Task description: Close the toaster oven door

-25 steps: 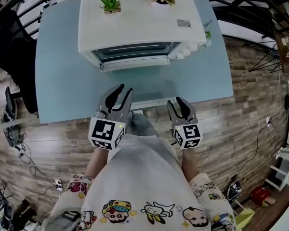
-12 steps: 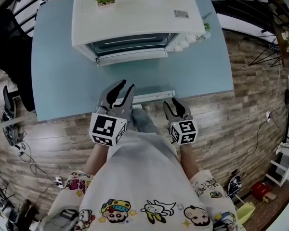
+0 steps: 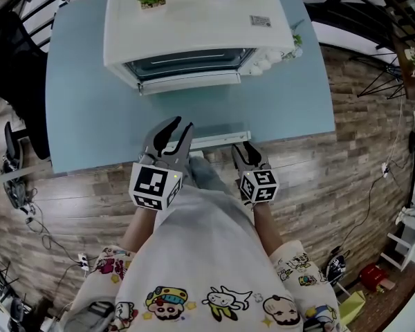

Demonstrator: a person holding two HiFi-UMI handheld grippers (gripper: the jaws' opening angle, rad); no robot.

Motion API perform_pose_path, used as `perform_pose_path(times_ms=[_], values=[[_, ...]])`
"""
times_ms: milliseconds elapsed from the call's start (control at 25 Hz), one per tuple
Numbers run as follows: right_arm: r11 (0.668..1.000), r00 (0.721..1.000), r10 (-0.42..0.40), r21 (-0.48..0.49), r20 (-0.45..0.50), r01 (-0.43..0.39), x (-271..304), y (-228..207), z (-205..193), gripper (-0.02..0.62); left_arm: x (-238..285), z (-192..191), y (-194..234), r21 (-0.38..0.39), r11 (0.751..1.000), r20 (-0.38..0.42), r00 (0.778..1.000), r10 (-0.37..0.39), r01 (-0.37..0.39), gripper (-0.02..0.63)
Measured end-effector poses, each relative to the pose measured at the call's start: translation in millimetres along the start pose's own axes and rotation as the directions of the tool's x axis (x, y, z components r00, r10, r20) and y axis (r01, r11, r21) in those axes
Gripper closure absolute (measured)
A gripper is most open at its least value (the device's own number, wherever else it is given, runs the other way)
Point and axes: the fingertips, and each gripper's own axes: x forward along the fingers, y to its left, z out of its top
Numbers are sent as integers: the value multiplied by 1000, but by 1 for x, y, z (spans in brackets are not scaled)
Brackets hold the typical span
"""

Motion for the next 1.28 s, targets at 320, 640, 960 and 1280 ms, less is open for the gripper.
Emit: perform_pose_path(times_ms=[320, 640, 960, 1280], values=[[1000, 999, -16, -3, 40, 16, 7, -5, 4, 439, -5, -7, 3, -9, 1000, -7, 1000, 18, -18, 503], [997, 998, -61, -38, 33, 62, 14, -13, 3, 509, -9, -9, 7, -9, 1000, -7, 1000, 24, -24, 503], [996, 996, -77, -47, 53, 80, 7, -11, 10, 515, -16, -7, 9, -4, 1000, 2, 1000, 30, -30, 503], [996, 995, -71, -49, 77, 75, -6, -5, 28, 515, -27, 2, 18, -6, 999, 29, 998, 53, -53, 503]])
